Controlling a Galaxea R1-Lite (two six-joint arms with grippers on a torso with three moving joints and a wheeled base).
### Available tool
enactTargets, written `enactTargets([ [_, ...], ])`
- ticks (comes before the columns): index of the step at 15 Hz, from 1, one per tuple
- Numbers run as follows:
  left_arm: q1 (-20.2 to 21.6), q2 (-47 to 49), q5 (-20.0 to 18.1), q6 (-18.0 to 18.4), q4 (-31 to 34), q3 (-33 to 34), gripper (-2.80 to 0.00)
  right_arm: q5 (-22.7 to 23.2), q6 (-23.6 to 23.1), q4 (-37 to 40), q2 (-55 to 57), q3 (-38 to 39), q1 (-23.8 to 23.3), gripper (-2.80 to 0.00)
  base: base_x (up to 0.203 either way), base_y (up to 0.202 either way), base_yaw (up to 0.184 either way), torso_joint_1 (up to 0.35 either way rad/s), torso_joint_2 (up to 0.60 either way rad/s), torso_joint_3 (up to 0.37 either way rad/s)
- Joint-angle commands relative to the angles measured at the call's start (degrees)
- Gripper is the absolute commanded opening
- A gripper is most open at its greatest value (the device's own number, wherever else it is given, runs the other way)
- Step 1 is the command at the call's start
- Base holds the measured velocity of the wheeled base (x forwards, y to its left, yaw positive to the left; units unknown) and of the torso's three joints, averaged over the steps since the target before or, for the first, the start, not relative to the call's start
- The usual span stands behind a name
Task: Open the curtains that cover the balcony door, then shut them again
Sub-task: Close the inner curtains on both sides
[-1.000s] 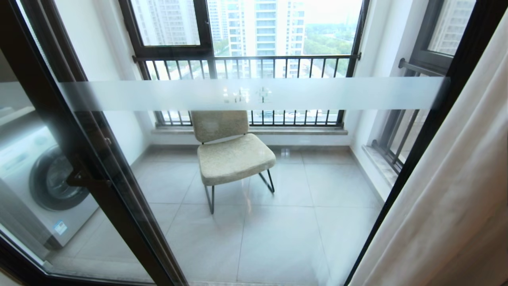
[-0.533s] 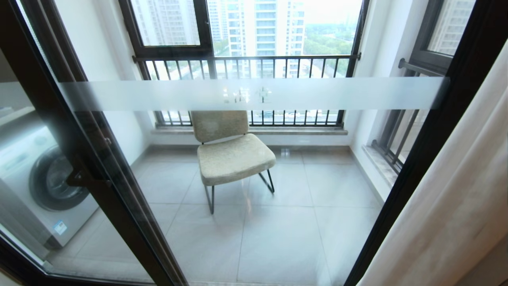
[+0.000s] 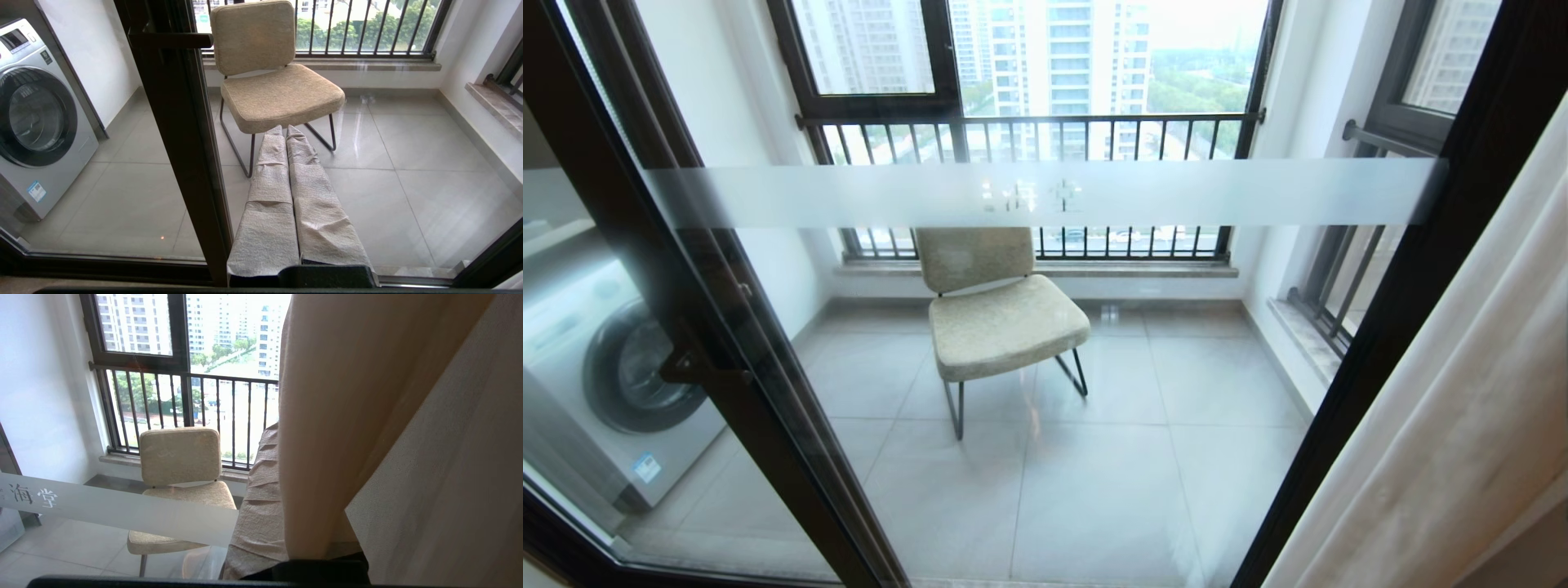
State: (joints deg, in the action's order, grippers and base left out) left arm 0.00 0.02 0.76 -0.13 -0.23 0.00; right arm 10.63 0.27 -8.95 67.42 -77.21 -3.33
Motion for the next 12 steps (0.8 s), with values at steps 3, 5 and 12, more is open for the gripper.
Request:
enactTargets([
  [3, 0.0, 0.0, 0.0, 0.0, -0.1, 0.0, -2.80, 0.1, 0.1, -0.2, 2.4, -1.7, 0.0, -2.80, 0.000, 0.000, 0.000, 0.000, 0.00, 0.000],
  [5, 0.0, 0.0, 0.0, 0.0, 0.0, 0.0, -2.80, 0.1, 0.1, -0.2, 3.2, -2.9, 0.0, -2.80, 0.000, 0.000, 0.000, 0.000, 0.00, 0.000],
  [12, 0.0, 0.0, 0.0, 0.0, -0.1, 0.0, -2.80, 0.0, 0.1, -0.2, 3.5, -3.2, 0.0, -2.80, 0.000, 0.032, -0.003, 0.001, 0.00, 0.000],
])
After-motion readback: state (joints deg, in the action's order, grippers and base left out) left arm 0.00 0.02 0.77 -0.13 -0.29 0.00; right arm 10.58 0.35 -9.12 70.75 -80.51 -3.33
